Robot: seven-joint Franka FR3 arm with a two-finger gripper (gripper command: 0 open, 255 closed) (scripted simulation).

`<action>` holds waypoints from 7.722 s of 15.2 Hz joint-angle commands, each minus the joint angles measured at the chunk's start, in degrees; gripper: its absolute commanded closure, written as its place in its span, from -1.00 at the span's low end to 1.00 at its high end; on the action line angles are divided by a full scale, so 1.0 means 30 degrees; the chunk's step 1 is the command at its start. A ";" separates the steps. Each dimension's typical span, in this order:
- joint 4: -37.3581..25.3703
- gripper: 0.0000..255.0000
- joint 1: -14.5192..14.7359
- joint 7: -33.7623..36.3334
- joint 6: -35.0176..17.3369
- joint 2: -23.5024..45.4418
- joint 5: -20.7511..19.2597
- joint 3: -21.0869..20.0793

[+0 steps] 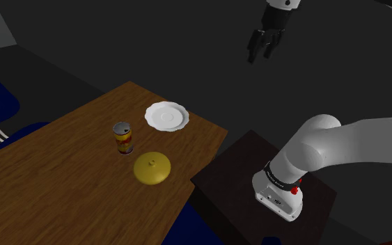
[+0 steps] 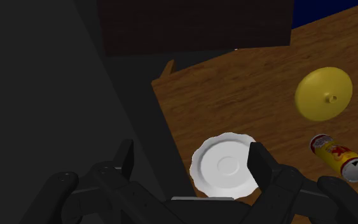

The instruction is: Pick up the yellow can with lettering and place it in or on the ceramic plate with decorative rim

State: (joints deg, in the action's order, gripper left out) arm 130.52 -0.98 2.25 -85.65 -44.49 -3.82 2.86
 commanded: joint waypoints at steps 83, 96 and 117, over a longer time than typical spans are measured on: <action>-1.1886 1.00 0.6391 1.1374 -1.2211 2.4617 -0.2484 -0.7422; -0.9667 1.00 0.3537 0.7858 -1.1741 2.1678 -0.1247 -0.7074; -0.8048 1.00 -0.0701 0.1512 -1.2460 2.0533 -0.0272 -0.5240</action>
State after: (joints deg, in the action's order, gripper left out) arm 105.99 -3.11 6.70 -122.36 16.89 -4.55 -12.88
